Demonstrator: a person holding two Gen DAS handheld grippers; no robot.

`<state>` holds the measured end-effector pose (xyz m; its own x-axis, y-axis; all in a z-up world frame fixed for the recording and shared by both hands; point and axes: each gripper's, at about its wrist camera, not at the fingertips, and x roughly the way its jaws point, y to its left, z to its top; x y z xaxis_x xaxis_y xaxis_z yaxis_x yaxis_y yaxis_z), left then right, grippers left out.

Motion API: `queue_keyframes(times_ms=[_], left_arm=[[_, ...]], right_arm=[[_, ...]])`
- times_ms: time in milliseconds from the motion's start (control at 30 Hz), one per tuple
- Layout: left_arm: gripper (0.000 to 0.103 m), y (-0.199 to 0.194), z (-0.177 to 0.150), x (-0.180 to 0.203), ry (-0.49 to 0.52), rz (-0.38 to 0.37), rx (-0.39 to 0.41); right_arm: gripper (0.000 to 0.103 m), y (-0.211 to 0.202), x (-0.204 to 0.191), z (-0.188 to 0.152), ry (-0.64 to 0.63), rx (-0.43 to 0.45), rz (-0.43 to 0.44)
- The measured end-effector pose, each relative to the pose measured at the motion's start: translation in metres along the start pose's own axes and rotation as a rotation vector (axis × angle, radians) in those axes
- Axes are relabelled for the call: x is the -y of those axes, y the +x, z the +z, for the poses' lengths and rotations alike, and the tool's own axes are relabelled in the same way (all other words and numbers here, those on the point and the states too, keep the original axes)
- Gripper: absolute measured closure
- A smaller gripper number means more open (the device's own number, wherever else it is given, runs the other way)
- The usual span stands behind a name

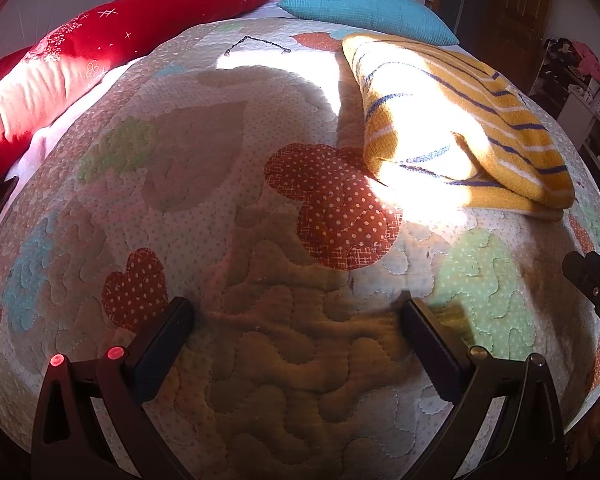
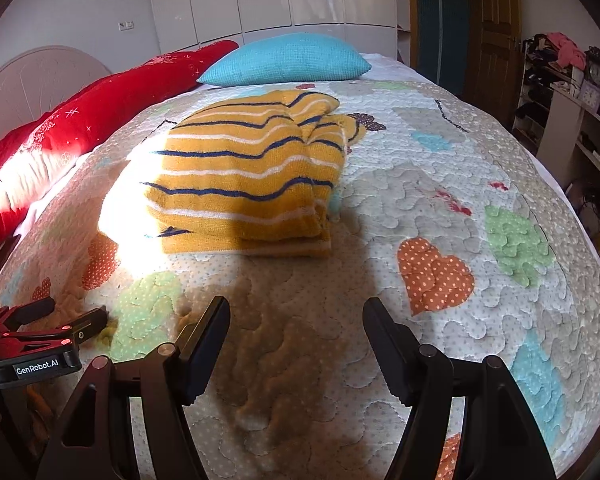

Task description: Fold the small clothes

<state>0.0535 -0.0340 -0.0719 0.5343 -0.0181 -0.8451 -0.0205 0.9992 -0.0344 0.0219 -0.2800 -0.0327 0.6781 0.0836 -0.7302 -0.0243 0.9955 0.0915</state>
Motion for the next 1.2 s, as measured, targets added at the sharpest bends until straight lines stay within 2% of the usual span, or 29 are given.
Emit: queue_keyframes(times_ms=[167, 300, 367, 433, 500, 533, 600, 633, 667, 700, 767, 800, 833, 967, 1033, 1100, 1133, 1167, 1200], left_arm=[[0.0, -0.002, -0.003, 0.002, 0.035, 0.002, 0.019], [0.0, -0.004, -0.008, 0.002, 0.031, 0.011, 0.043], [0.0, -0.005, -0.008, 0.002, 0.027, 0.014, 0.041], [0.0, -0.005, -0.007, 0.002, 0.03, 0.014, 0.04], [0.0, -0.006, -0.007, 0.002, 0.032, 0.011, 0.04], [0.0, -0.007, -0.006, 0.002, 0.034, 0.008, 0.037], [0.0, -0.009, -0.005, 0.0, 0.037, -0.006, 0.03], [0.0, -0.011, -0.004, -0.002, 0.035, -0.017, 0.031], [0.0, -0.013, -0.004, -0.005, 0.033, -0.028, 0.035], [0.0, -0.015, -0.004, -0.007, 0.03, -0.034, 0.038], [0.0, -0.02, -0.003, -0.011, 0.03, -0.052, 0.038], [0.0, -0.025, -0.001, -0.013, 0.031, -0.068, 0.049], [0.0, -0.031, 0.003, -0.013, 0.032, -0.081, 0.069], [0.0, -0.058, 0.037, -0.007, 0.039, -0.121, 0.176], [0.0, -0.057, 0.066, -0.001, 0.037, -0.145, 0.19], [0.0, -0.05, 0.094, 0.006, 0.028, -0.181, 0.212], [0.0, -0.045, 0.109, 0.009, 0.03, -0.185, 0.219], [0.0, -0.039, 0.123, 0.013, 0.034, -0.176, 0.22], [0.0, -0.031, 0.138, 0.016, 0.04, -0.175, 0.219]], right_arm=[[0.029, -0.009, 0.006, 0.02, 0.003, 0.055, -0.009], [0.029, -0.01, 0.009, 0.073, 0.004, 0.158, 0.014], [0.033, 0.004, 0.011, 0.104, 0.01, 0.169, 0.049], [0.052, 0.03, 0.014, 0.132, 0.038, 0.125, 0.118], [0.067, 0.066, 0.018, 0.152, 0.08, 0.039, 0.188], [0.07, 0.085, 0.022, 0.158, 0.098, -0.006, 0.194], [0.082, 0.117, 0.032, 0.162, 0.119, -0.063, 0.136], [0.076, 0.126, 0.039, 0.161, 0.116, -0.067, 0.081], [0.062, 0.129, 0.044, 0.161, 0.108, -0.063, 0.008], [0.051, 0.129, 0.05, 0.16, 0.11, -0.053, -0.023], [0.055, 0.12, 0.055, 0.16, 0.119, -0.041, -0.065], [0.061, 0.112, 0.053, 0.162, 0.104, -0.024, -0.091], [0.061, 0.102, 0.048, 0.164, 0.077, 0.003, -0.108], [0.062, 0.077, 0.021, 0.175, -0.008, 0.087, -0.005], [0.063, 0.084, 0.005, 0.181, -0.021, 0.067, 0.105], [0.063, 0.103, -0.001, 0.183, -0.009, 0.004, 0.18], [0.067, 0.116, -0.002, 0.181, -0.008, -0.041, 0.175], [0.068, 0.13, 0.002, 0.178, -0.006, -0.078, 0.134], [0.069, 0.137, 0.01, 0.175, 0.006, -0.088, 0.119]])
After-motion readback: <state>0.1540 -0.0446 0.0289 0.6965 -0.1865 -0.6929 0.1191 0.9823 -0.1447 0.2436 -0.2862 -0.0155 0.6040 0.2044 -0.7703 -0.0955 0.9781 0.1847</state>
